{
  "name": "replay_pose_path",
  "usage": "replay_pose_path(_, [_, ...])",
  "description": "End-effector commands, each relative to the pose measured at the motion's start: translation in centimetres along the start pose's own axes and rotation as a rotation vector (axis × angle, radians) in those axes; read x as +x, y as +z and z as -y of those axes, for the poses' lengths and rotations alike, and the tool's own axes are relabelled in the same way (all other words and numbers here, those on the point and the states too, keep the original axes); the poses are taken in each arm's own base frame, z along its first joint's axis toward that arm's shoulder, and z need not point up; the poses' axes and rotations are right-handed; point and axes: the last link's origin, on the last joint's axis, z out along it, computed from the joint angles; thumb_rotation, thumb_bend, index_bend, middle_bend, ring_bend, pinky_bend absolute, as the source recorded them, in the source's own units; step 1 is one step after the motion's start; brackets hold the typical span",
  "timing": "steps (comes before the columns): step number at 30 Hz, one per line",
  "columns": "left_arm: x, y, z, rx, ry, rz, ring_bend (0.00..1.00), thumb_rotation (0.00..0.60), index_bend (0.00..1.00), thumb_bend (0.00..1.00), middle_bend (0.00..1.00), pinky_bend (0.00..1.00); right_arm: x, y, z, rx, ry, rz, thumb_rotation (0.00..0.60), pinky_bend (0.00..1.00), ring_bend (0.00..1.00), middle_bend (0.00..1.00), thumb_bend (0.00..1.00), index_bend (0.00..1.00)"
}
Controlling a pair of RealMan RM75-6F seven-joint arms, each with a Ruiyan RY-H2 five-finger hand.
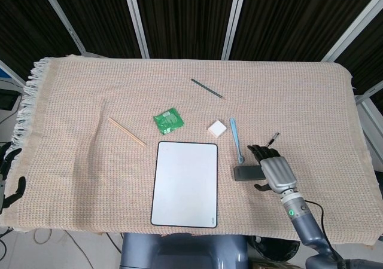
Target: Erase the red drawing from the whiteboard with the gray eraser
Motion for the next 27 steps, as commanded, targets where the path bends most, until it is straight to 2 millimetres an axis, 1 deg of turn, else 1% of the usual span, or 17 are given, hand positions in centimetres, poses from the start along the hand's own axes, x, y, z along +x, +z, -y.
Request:
replay_pose_path(1, [0.0,0.0,0.0,0.000,-0.001,-0.001,0.00,0.600,0.15,0.47,0.01,0.00,1.3,-2.8,-0.9,-0.027,0.063,-0.048,0.600,0.18,0.14,0.11,0.10,0.10])
replay_pose_path(3, [0.0,0.1,-0.1,0.000,-0.002,-0.002,0.00,0.600,0.15,0.47,0.01,0.00,1.6,-4.1,-1.3,-0.032,0.086,-0.078,0.600,0.17,0.13,0.10,0.10,0.09])
replay_pose_path(4, [0.0,0.1,-0.1,0.001,-0.002,-0.001,0.00,0.600,0.15,0.47,0.01,0.00,1.7,-5.1,-1.8,-0.037,0.080,-0.107,0.600,0.17,0.12,0.09,0.10,0.09])
replay_pose_path(7, [-0.1,0.0,-0.1,0.001,0.000,0.002,0.00,0.600,0.15,0.47,0.01,0.00,1.8,-7.1,-3.1,-0.065,0.028,-0.202,0.600,0.17,0.10,0.06,0.10,0.08])
replay_pose_path(9, [-0.1,0.0,-0.1,-0.001,0.001,0.004,0.00,0.600,0.15,0.47,0.01,0.00,1.5,-8.3,-3.8,-0.096,0.010,-0.265,0.600,0.16,0.09,0.04,0.10,0.07])
replay_pose_path(14, [-0.1,-0.1,-0.2,-0.004,0.002,0.002,0.00,0.600,0.15,0.47,0.01,0.00,0.6,-10.3,-5.4,-0.160,-0.006,-0.349,0.600,0.15,0.08,0.04,0.10,0.07])
replay_pose_path(20, [-0.1,-0.3,-0.2,-0.005,0.005,-0.001,0.00,0.600,0.15,0.47,0.01,0.00,0.1,-11.5,-7.1,-0.205,-0.085,-0.420,0.600,0.15,0.08,0.04,0.10,0.07])
replay_pose_path(27, [0.0,-0.3,-0.2,-0.006,0.009,-0.008,0.00,0.600,0.15,0.47,0.01,0.00,0.3,-11.8,-7.5,-0.196,-0.087,-0.438,0.600,0.15,0.08,0.04,0.10,0.06])
